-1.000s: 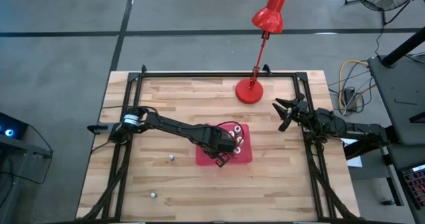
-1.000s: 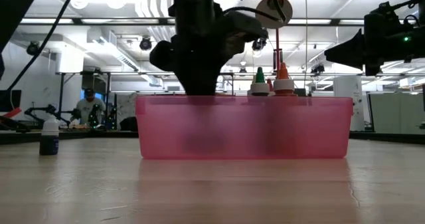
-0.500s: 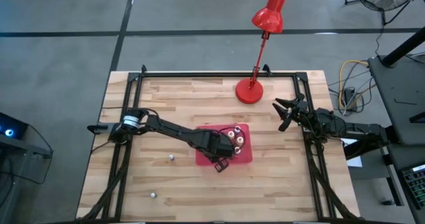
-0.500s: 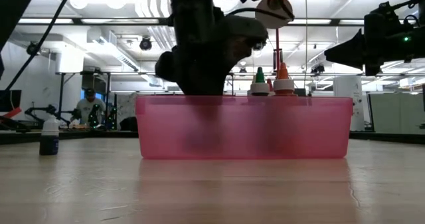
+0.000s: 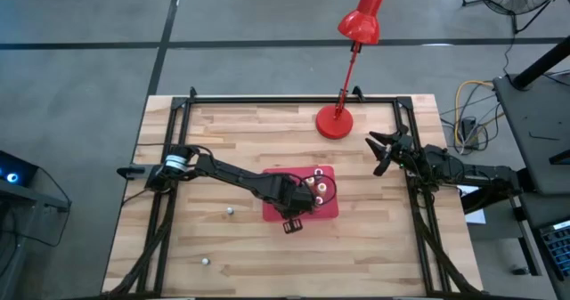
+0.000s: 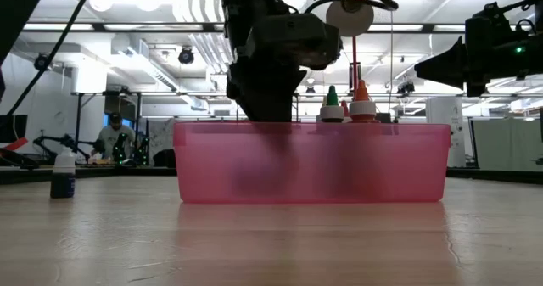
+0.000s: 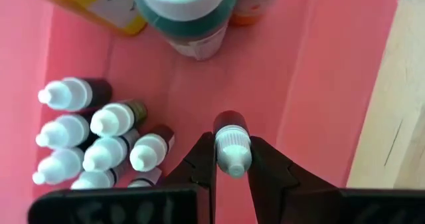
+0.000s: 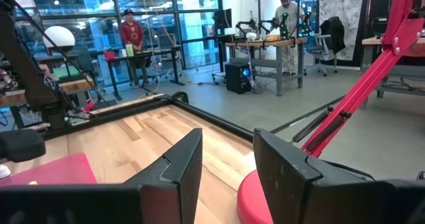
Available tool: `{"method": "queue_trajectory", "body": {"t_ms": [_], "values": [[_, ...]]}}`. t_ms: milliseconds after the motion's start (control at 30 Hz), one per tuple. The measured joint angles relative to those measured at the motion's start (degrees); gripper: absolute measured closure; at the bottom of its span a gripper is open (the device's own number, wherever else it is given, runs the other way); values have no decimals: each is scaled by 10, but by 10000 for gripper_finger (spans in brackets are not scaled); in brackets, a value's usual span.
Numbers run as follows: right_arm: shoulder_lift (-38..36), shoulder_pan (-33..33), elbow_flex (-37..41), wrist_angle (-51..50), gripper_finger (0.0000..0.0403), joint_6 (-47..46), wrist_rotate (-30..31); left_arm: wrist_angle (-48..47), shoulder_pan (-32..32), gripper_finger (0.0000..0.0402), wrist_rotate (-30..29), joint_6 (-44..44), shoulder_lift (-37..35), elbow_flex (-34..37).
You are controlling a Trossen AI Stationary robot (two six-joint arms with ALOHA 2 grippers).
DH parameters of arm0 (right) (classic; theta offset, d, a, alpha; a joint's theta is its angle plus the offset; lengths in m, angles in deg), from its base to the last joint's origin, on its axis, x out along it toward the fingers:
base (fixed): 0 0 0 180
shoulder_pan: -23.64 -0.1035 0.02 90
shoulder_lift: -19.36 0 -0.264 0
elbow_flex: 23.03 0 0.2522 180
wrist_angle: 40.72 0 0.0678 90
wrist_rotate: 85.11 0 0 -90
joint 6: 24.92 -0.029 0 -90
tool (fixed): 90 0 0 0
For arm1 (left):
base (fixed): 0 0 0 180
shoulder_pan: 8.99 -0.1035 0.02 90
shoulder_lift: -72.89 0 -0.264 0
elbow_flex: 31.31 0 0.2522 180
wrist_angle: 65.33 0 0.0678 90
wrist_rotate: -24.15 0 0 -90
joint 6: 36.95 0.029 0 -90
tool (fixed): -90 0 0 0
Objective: Pick & Place food coloring
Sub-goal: Put the small red food coloring bottle into the red bin
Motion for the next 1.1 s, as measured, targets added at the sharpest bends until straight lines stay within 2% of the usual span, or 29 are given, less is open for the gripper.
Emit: {"method": "queue_trajectory", "body": {"t_ms": [400,800,1100], "values": [[0,0,0,0,275,0,0,-1,-11,369,-18,130,0,2],[0,0,0,0,275,0,0,-3,-23,369,-22,182,0,3],[0,0,0,0,275,0,0,-6,-33,369,-2,199,14,10]]}}
